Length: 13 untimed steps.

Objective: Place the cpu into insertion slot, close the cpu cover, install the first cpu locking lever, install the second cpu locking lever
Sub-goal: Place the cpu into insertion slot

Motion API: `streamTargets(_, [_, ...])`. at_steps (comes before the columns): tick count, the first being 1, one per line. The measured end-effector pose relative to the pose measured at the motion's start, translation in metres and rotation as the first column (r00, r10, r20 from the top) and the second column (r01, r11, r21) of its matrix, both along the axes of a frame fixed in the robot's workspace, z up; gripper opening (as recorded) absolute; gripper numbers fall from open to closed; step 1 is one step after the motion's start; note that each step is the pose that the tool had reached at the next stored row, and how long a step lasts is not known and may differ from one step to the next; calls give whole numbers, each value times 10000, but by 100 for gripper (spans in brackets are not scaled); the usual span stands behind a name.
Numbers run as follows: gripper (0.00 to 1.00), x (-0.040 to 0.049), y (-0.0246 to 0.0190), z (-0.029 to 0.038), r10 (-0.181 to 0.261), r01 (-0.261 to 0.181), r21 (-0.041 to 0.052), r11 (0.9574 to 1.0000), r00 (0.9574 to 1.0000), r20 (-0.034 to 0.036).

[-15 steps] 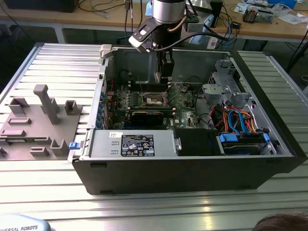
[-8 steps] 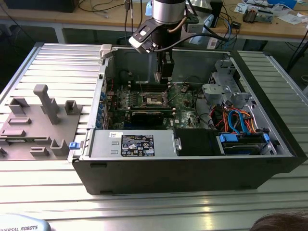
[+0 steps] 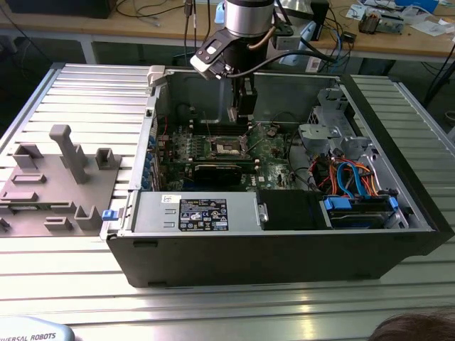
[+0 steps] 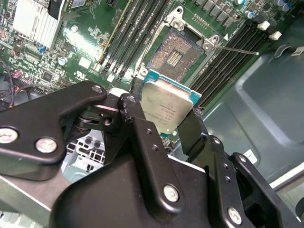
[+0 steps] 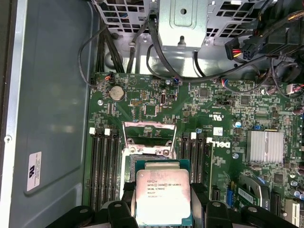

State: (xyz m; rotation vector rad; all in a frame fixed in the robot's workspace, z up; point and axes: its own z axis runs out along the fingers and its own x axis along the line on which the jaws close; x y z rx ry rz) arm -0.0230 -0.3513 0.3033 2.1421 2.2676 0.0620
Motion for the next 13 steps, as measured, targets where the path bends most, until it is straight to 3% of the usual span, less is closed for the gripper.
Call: streamTargets(13, [55, 0, 0, -25, 1, -1, 0, 10000, 10000, -1])
